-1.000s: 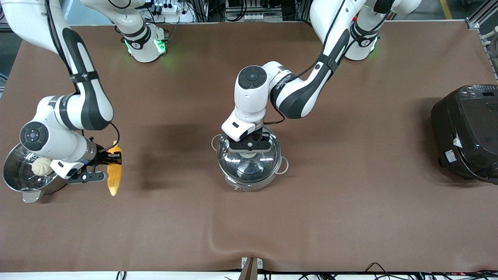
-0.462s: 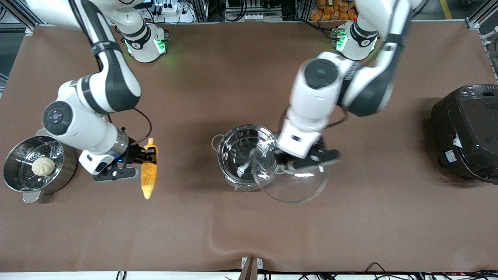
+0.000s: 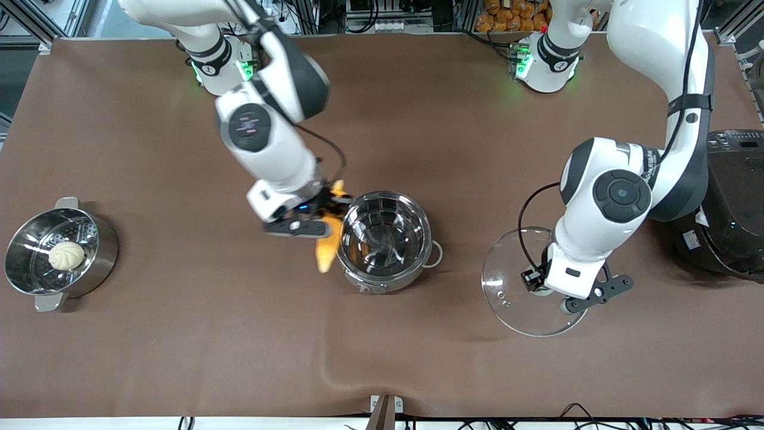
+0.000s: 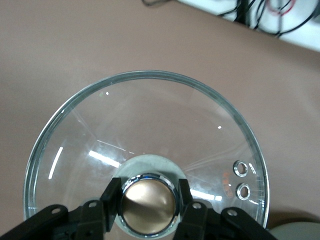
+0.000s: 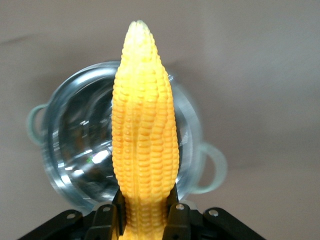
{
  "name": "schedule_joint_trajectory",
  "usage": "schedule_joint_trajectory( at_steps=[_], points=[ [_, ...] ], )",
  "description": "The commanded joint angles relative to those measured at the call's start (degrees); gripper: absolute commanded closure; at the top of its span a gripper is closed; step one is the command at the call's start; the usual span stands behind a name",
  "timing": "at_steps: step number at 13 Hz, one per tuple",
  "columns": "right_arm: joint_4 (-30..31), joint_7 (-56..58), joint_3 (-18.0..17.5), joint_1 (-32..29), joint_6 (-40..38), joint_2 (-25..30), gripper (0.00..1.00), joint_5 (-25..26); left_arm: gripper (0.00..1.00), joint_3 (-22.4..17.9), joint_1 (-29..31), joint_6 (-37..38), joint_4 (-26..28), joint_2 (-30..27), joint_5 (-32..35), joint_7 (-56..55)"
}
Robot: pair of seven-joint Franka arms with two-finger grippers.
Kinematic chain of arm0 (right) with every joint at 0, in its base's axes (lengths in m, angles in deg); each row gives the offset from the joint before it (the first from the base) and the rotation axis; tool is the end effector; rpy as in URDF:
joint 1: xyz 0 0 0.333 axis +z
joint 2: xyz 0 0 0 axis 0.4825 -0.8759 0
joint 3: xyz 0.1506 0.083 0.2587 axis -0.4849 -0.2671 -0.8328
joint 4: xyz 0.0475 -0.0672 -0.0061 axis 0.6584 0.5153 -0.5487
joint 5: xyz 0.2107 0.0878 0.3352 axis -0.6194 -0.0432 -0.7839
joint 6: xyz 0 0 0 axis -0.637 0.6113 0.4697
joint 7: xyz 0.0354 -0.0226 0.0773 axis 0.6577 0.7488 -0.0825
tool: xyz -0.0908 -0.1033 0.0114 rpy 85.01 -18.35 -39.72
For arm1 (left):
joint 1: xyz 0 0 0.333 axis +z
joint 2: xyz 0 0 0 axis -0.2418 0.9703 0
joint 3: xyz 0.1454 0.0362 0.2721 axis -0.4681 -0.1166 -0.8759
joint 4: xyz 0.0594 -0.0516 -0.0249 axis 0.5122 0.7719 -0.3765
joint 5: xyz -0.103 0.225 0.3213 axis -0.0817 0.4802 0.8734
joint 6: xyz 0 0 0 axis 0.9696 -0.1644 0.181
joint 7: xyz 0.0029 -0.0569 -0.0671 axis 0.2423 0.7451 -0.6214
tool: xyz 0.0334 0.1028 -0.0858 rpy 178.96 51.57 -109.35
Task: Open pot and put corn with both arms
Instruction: 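Set the lid down with the left gripper while the right gripper drops the corn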
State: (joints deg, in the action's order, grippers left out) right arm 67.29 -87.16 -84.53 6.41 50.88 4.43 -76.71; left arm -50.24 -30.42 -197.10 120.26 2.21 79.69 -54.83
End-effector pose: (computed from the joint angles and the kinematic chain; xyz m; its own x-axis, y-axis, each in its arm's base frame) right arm 0.5733 0.4479 0.3686 0.9850 -0.1717 -0.0158 -0.1716 -0.9671 -0.1880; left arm 0.7011 -0.2085 0.3512 0.9287 0.3400 0.1478 0.3457 -0.9382 -0.0139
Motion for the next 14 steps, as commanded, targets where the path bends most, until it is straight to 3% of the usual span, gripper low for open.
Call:
schedule_joint_trajectory(
  at_steps=[1, 3, 5, 6, 9, 11, 14],
  points=[
    [-8.64, -7.44, 0.81, 3.75, 5.56, -9.39, 1.0, -0.15, 1.0, 0.34, 0.17, -10.67, 15.19, -7.03, -0.04, 0.91],
    [-8.65, -7.37, 0.89, 4.38, 7.97, -11.06, 1.0, 0.2, 1.0, 0.34, 1.65, -22.35, 26.11, -10.03, 2.06, 0.91],
    [-8.65, -7.28, 0.9, 4.46, 8.24, -12.82, 0.82, 0.29, 1.0, 0.43, 3.23, -28.89, 30.71, -8.83, 4.26, 1.87],
    [-8.47, -7.46, 0.9, 4.47, 8.24, -13.26, 0.44, 0.29, 1.0, 0.43, 3.85, -29.87, 30.72, -6.81, 5.49, 2.31],
    [-8.12, -7.37, 0.9, 4.46, 7.8, -13.27, 0.0, 0.2, 0.96, 0.43, 5.43, -34.09, 30.29, -3.29, 7.08, 2.32],
    [-8.03, -7.28, 0.9, 3.94, 7.45, -13.1, 0.0, 0.2, 0.01, 0.43, 5.53, -34.36, 30.11, -2.75, 7.35, 2.32],
    [-8.38, -3.87, 1.16, 0.18, -0.69, -8.64, 0.0, 0.29, 0.0, 0.43, 5.53, -34.02, 29.85, -5.72, 7.26, 1.87]
  ],
)
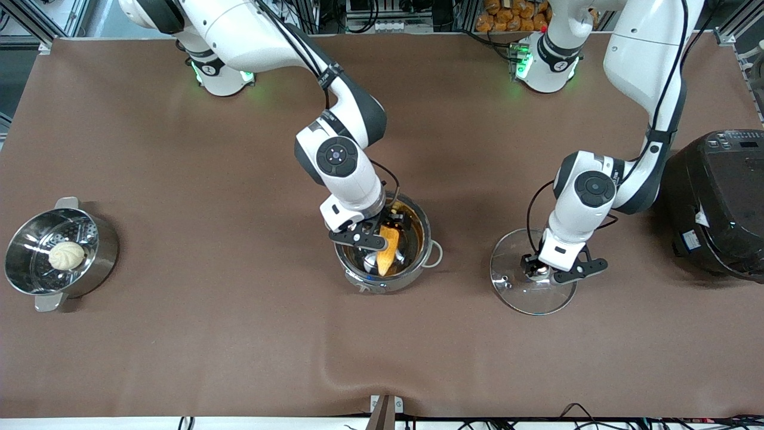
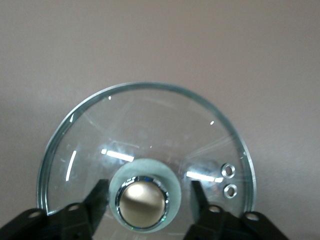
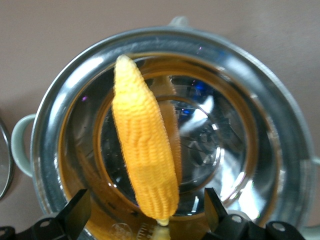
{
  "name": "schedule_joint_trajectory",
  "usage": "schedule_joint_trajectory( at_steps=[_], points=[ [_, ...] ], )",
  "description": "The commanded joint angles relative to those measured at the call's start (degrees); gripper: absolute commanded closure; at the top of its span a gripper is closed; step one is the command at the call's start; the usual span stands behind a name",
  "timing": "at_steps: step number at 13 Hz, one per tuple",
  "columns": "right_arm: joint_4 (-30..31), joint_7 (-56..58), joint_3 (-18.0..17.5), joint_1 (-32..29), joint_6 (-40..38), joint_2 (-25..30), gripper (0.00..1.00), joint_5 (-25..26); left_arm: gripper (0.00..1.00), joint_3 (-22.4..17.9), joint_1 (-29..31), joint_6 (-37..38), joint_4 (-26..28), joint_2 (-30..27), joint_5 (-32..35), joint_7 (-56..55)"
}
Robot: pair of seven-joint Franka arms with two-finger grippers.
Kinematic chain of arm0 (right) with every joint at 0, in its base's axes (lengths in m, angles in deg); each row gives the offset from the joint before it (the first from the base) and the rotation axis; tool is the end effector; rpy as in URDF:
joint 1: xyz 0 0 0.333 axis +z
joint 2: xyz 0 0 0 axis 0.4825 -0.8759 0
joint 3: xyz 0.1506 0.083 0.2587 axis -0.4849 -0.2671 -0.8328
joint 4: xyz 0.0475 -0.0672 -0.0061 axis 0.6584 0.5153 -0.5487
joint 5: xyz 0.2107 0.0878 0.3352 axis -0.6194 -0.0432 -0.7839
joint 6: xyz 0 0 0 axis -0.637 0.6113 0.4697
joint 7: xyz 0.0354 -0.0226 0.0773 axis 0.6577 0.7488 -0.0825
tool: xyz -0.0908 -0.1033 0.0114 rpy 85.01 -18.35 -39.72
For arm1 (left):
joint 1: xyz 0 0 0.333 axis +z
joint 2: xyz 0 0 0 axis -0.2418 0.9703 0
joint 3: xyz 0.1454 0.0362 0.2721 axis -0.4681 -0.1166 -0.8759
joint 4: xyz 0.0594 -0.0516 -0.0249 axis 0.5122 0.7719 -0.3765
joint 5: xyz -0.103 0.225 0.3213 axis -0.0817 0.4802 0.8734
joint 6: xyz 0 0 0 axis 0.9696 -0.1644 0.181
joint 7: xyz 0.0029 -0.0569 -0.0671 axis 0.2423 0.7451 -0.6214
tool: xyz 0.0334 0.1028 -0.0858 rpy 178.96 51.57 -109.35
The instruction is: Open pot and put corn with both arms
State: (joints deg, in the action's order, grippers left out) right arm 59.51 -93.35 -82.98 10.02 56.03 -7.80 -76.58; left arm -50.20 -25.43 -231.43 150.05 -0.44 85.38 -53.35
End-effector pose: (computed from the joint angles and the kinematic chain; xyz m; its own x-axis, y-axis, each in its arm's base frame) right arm 0.5864 0.4932 0.2860 0.9685 -0.2486 -0.0148 -0.2471 -0.9515 -0.1833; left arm 0.6396 -0.1458 0.2017 0.9290 0.2696 0.2536 0.2704 -0.9622 0.0322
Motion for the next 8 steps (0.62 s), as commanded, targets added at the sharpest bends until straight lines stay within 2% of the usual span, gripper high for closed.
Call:
schedule_joint_trajectory(
  at_steps=[1, 3, 5, 8],
  points=[
    [-0.43, 5.29, -0.4, -6.24, -9.79, 6.85, 0.0, 0.17, 0.0, 0.39, 1.32, 0.75, 0.05, -5.44, 1.57, 0.48],
    [-0.17, 11.62, -0.48, -13.09, -15.87, 12.21, 0.0, -0.18, 0.0, 0.74, 2.3, 5.04, -0.47, -10.1, 1.66, 1.36],
    [-0.17, 13.4, -0.31, -19.06, -20.88, 15.65, 0.0, 0.16, 0.0, 0.83, 2.3, 13.19, -3.7, -12.92, 1.57, 4.95],
    [0.97, 30.23, -0.31, -29.0, -28.01, 19.0, 0.0, 1.04, 0.0, 0.83, 3.17, 27.44, -9.94, -15.83, -0.96, 14.08]
  ],
)
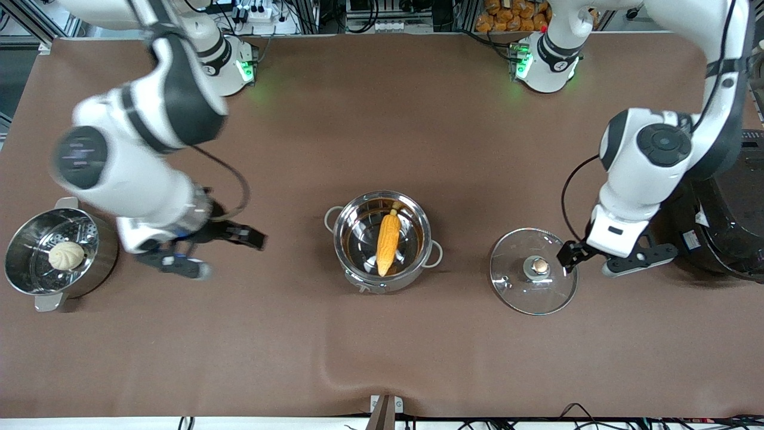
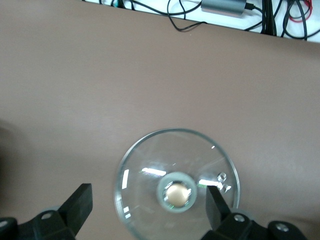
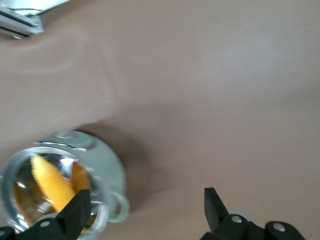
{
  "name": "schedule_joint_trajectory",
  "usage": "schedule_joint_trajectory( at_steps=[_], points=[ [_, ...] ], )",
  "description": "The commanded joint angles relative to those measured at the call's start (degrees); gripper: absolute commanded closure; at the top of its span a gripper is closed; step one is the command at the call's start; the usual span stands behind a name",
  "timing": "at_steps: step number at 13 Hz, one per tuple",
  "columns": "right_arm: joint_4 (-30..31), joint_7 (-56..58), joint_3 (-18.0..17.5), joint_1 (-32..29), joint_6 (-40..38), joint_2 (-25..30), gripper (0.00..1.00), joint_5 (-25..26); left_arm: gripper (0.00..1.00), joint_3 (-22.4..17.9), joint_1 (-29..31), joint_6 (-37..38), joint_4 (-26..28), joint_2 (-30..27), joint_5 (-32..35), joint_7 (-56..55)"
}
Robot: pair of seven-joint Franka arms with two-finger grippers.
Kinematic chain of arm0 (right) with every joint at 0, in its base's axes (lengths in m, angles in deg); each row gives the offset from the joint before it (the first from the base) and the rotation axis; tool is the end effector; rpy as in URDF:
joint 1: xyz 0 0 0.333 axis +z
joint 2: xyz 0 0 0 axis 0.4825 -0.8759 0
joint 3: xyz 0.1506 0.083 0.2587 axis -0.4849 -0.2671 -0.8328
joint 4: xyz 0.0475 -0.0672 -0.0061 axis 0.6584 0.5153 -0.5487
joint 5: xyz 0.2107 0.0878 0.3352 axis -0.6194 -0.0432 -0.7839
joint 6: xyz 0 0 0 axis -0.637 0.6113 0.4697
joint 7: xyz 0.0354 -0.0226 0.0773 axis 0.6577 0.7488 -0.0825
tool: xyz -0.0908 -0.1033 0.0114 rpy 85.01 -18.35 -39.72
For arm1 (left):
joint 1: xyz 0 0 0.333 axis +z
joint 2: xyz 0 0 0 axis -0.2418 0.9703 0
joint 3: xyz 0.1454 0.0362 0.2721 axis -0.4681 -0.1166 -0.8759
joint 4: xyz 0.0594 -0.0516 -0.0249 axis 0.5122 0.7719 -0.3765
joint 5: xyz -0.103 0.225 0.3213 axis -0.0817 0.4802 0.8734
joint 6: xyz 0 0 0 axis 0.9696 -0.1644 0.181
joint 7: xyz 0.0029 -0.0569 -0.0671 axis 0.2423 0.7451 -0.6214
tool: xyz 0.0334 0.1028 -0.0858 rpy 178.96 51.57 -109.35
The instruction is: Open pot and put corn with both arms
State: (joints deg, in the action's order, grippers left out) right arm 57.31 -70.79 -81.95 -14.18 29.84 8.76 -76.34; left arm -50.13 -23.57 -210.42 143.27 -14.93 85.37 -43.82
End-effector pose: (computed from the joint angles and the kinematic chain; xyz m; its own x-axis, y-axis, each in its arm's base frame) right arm 0.6728 0.1894 0.4742 0.9697 -0.2384 -0.0538 -0.2432 -0.9630 -0.1161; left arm 0.6514 -0.1133 0.3838 0.9411 0.1808 0.2859 0.2053 -0.9770 -0.0578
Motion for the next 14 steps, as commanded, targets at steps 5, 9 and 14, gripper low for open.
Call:
schedule_joint_trajectory(
  at_steps=[5, 9, 14],
  points=[
    [14.78, 24.58, -1.42, -15.1, -2.36, 15.26, 0.0, 10.91, 0.0, 0.41, 4.03, 27.68, -13.27, -6.87, -7.72, 17.04],
    [20.4, 28.99, -1.34, -17.4, -3.41, 24.76, 0.0, 11.62, 0.0, 2.51, 6.41, 41.86, -15.4, -13.2, -12.83, 27.76],
    [20.06, 28.82, -1.42, -21.61, -8.34, 26.61, 0.0, 7.14, 0.0, 4.18, 8.52, 49.61, -17.6, -18.22, -12.92, 35.34]
  ],
)
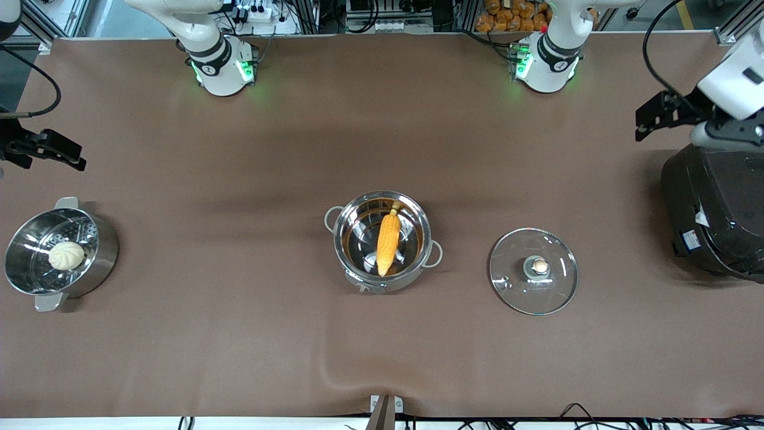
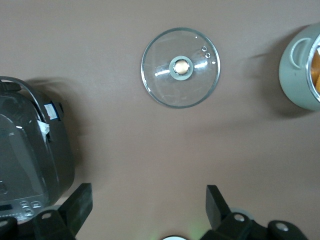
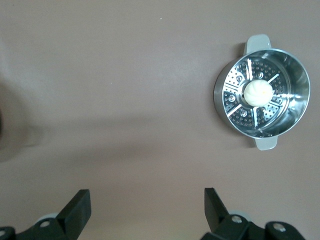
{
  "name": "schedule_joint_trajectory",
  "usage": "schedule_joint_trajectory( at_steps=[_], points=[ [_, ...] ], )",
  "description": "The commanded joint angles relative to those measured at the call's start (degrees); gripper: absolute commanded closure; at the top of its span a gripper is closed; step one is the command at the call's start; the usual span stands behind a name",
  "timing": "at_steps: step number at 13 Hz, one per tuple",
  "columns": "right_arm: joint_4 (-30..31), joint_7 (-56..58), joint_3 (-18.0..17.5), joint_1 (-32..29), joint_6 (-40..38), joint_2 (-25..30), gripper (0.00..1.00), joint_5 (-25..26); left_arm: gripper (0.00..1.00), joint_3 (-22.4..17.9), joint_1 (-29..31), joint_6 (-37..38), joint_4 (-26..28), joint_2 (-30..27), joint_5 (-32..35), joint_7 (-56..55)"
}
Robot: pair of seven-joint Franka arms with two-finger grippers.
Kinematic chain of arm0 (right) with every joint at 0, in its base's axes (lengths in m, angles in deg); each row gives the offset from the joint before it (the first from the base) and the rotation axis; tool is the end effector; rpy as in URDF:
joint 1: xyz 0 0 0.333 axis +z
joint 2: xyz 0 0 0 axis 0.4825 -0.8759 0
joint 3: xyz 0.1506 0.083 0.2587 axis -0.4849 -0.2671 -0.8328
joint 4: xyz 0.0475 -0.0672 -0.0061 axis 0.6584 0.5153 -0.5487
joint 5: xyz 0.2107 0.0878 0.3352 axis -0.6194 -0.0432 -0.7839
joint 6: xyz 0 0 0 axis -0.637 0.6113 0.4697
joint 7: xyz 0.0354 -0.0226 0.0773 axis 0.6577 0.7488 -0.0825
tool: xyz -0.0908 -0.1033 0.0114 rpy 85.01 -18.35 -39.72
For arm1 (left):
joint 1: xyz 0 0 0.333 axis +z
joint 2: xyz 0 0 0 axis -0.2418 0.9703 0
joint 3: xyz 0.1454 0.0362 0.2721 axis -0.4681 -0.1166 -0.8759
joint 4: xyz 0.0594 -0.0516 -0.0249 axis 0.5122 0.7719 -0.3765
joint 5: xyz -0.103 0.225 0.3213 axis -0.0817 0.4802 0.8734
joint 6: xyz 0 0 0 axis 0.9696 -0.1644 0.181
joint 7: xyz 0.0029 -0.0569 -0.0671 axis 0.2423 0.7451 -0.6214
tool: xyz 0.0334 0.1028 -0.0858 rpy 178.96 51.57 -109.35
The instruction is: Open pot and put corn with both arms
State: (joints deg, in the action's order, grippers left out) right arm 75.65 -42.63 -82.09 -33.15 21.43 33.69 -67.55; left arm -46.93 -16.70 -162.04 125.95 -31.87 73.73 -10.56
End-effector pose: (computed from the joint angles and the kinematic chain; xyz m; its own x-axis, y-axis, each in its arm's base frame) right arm 0.5628 -0.0475 0.5802 0.9976 -0.0646 -0.0254 -0.0641 -0.9977 0.0210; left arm 0.5360 -0.0646 0.6292 0.9830 -0.1832 -0.0119 -0.1835 -0.9827 -0.0257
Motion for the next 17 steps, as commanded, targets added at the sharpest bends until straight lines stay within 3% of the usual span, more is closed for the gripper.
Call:
schedule_joint_trajectory(
  at_steps=[1, 17],
  points=[
    [1.71, 0.66, -1.29, -2.73, -0.45, 1.86, 0.0, -1.66, 0.0, 0.98, 1.66, 1.24, -0.54, -1.2, -1.2, 1.83],
    [-0.13, -0.13, -1.2, -2.81, -0.89, 1.95, 0.0, -2.97, 0.0, 0.81, 0.6, 1.24, -3.27, 1.88, -3.04, -6.0]
  ],
)
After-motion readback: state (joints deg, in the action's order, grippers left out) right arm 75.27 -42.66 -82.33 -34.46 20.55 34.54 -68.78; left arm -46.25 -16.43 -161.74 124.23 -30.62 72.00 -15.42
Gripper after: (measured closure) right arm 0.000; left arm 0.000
